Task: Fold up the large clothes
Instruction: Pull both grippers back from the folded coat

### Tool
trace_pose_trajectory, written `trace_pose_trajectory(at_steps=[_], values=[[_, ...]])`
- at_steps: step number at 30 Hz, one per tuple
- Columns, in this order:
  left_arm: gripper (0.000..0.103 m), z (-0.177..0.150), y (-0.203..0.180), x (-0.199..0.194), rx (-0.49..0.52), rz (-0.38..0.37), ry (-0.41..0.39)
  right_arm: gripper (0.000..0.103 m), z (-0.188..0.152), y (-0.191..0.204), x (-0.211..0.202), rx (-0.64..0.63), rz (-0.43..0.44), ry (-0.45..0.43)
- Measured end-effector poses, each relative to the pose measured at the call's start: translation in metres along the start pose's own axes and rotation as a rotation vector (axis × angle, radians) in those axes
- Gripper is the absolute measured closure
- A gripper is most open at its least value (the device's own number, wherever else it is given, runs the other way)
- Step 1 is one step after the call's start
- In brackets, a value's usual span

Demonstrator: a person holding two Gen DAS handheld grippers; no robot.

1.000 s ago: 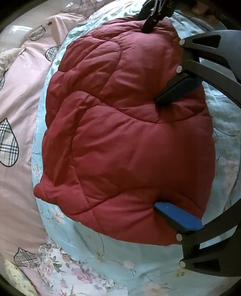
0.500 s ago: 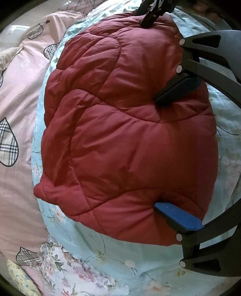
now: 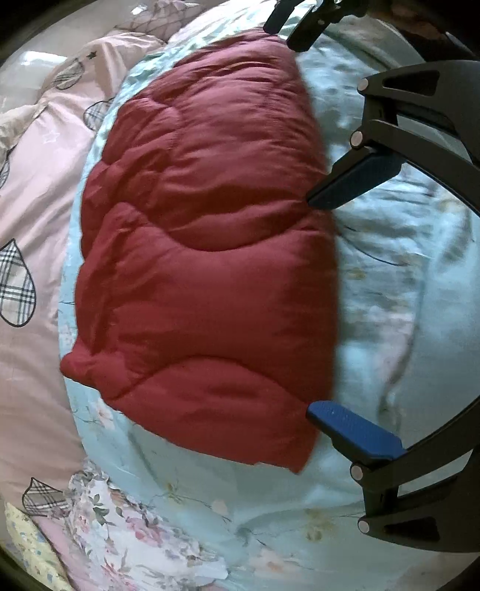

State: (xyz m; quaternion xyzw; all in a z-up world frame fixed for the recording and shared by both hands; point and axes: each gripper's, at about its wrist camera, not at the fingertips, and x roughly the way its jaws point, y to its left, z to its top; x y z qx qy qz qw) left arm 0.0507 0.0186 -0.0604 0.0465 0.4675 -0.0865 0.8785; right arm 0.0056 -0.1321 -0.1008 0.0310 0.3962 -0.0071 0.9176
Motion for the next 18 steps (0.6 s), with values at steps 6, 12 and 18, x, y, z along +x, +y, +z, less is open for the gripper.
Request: trace_pose_trajectory(at_steps=[6, 12, 18], values=[[0.0, -0.011, 0.004, -0.01, -0.002, 0.003, 0.001, 0.0, -0.018, 0.007, -0.002, -0.012, 0.012, 0.03], [0.0, -0.01, -0.003, -0.022, 0.035, 0.039, -0.018, 0.0, -0.021, 0.009, -0.009, -0.008, 0.03, 0.028], [0.0, 0.005, -0.002, -0.021, 0.02, 0.024, -0.043, 0.0, 0.0, -0.002, -0.003, 0.019, 0.008, -0.007]])
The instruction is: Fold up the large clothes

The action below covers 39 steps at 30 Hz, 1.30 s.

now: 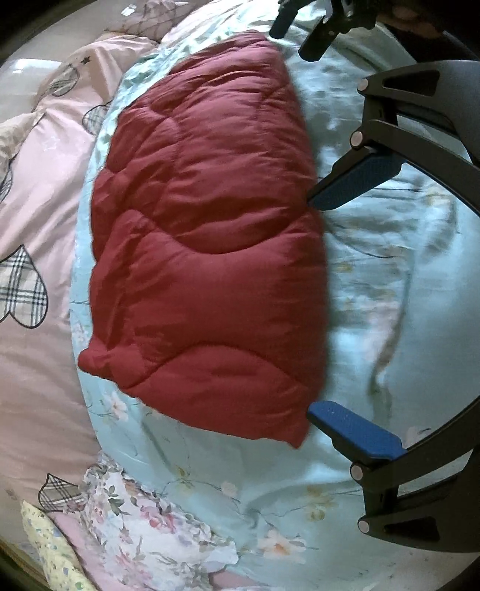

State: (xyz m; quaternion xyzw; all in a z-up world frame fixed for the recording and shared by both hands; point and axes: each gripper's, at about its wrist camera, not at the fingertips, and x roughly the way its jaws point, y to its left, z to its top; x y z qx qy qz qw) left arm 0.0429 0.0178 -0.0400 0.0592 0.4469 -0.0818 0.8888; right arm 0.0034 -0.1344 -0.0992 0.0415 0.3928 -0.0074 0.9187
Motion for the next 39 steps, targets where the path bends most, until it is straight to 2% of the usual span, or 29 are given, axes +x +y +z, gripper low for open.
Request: trace_pose_trajectory(at_steps=[6, 12, 16, 19, 25, 32, 36, 39], values=[[0.0, 0.03, 0.01, 0.01, -0.044, -0.03, -0.035, 0.0, 0.026, -0.022, 0.015, 0.058, -0.018, -0.03], [0.0, 0.039, 0.011, 0.052, -0.065, -0.044, 0.053, 0.0, 0.035, -0.041, 0.047, 0.11, -0.046, 0.023], [0.0, 0.048, 0.007, 0.06, -0.039, -0.025, 0.048, 0.0, 0.044, -0.048, 0.054, 0.128, -0.064, 0.021], [0.0, 0.052, 0.006, 0.066, -0.036, -0.02, 0.044, 0.0, 0.045, -0.056, 0.06, 0.176, -0.043, 0.018], [0.0, 0.049, 0.005, 0.061, -0.026, -0.003, 0.024, 0.0, 0.045, -0.047, 0.049, 0.146, -0.067, 0.001], [0.0, 0.035, 0.003, 0.031, -0.019, 0.019, 0.001, 0.0, 0.025, -0.025, 0.007, 0.087, -0.051, -0.044], [0.0, 0.013, -0.003, 0.016, -0.001, 0.015, 0.004, 0.0, 0.007, -0.012, -0.001, 0.064, -0.022, -0.002], [0.0, -0.003, -0.01, 0.006, 0.057, 0.027, 0.005, 0.0, -0.004, 0.002, -0.006, -0.003, -0.023, 0.036]])
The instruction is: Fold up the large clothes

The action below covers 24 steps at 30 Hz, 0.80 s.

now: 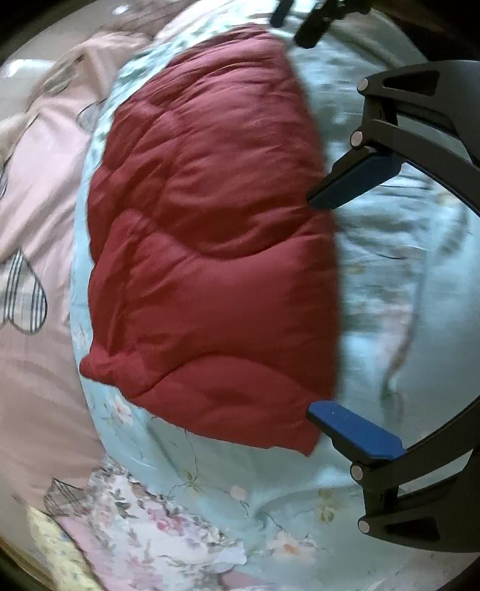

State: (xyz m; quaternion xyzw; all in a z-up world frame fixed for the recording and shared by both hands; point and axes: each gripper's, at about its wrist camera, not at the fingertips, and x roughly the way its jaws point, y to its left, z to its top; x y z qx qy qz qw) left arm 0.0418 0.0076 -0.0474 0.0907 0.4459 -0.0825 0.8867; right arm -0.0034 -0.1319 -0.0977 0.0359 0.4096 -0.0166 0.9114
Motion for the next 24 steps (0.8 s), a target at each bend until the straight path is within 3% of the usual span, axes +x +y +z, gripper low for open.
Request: trace_pose_trajectory(at_steps=[4, 12, 14, 24], values=[[0.0, -0.016, -0.008, -0.019, 0.113, 0.029, -0.012, 0.0, -0.01, 0.011, -0.013, -0.06, 0.027, 0.031], [0.0, -0.004, -0.011, -0.05, 0.169, 0.045, -0.016, 0.0, -0.001, 0.021, -0.038, -0.079, 0.059, 0.045], [0.0, 0.0, -0.013, -0.054, 0.161, 0.066, -0.024, 0.0, 0.003, 0.023, -0.04, -0.088, 0.048, 0.039], [0.0, 0.026, -0.016, -0.038, -0.019, 0.028, -0.031, 0.0, 0.03, 0.014, -0.023, 0.028, 0.016, -0.017]])
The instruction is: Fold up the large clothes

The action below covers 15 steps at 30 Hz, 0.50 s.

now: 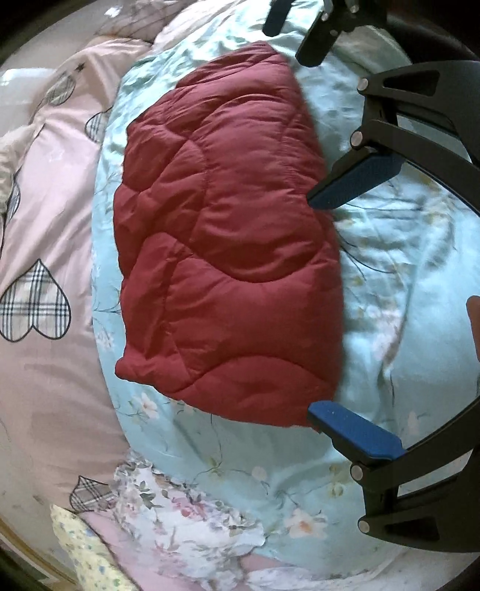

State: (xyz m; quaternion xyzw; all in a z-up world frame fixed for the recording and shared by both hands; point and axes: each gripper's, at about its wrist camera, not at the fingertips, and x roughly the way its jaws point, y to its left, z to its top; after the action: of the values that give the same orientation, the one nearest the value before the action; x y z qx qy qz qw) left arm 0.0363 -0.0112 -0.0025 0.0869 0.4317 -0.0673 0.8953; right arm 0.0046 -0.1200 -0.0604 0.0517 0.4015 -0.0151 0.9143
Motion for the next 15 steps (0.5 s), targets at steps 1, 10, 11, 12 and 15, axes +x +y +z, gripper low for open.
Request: trace_pose_trajectory(at_steps=[1, 10, 11, 12, 15], values=[[0.0, 0.002, -0.001, 0.003, -0.014, -0.003, 0.0, 0.0, 0.003, 0.0, 0.004, 0.007, -0.006, -0.004], [0.0, 0.007, -0.005, 0.023, -0.058, 0.0, 0.035, 0.0, 0.012, -0.008, 0.025, 0.055, -0.014, 0.005], [0.0, 0.007, -0.005, 0.025, -0.057, 0.007, 0.04, 0.0, 0.012, -0.008, 0.026, 0.058, -0.016, 0.008], [0.0, 0.007, -0.005, 0.026, -0.058, 0.011, 0.043, 0.0, 0.013, -0.009, 0.028, 0.061, -0.016, 0.013], [0.0, 0.008, -0.003, 0.03, -0.068, 0.006, 0.05, 0.0, 0.014, -0.01, 0.033, 0.073, -0.011, 0.024]])
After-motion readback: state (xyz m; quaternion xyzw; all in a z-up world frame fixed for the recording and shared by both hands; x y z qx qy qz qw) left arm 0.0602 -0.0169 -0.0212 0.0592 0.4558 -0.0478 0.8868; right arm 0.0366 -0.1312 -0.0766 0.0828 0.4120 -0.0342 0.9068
